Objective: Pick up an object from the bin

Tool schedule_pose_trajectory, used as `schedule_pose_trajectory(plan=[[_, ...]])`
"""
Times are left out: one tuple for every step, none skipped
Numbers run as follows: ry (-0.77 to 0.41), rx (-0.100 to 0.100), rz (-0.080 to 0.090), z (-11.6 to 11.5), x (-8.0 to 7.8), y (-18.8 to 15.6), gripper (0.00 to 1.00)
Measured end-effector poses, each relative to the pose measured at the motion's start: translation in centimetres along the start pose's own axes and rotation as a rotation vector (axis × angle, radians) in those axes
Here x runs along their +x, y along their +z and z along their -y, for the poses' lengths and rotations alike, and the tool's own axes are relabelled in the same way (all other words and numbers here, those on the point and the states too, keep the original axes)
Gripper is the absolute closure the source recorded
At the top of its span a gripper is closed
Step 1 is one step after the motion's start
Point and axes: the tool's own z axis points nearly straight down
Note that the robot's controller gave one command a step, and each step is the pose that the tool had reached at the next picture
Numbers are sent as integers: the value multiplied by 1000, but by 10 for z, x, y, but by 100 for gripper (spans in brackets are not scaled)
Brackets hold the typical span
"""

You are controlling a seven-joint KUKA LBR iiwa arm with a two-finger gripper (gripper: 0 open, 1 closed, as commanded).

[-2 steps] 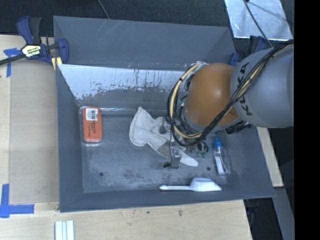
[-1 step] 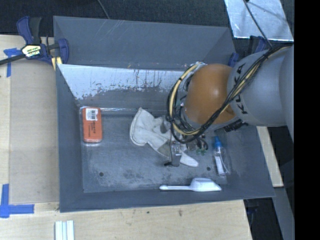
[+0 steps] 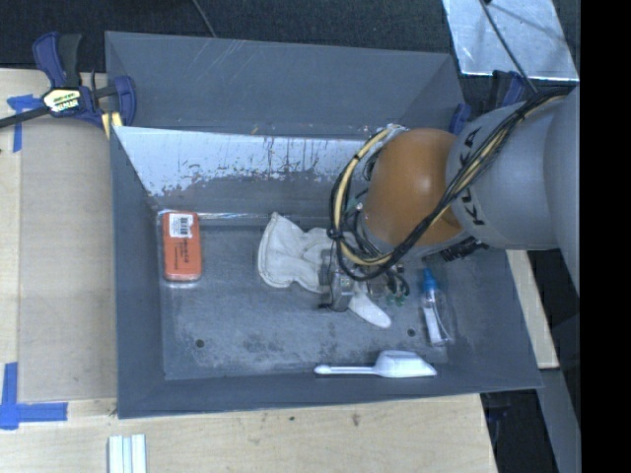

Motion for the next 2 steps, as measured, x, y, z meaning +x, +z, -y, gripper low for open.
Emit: schedule_pose_trajectory(plan=[[0, 0, 0, 0, 0, 0, 100], [1, 1, -4, 15, -22, -148, 100]])
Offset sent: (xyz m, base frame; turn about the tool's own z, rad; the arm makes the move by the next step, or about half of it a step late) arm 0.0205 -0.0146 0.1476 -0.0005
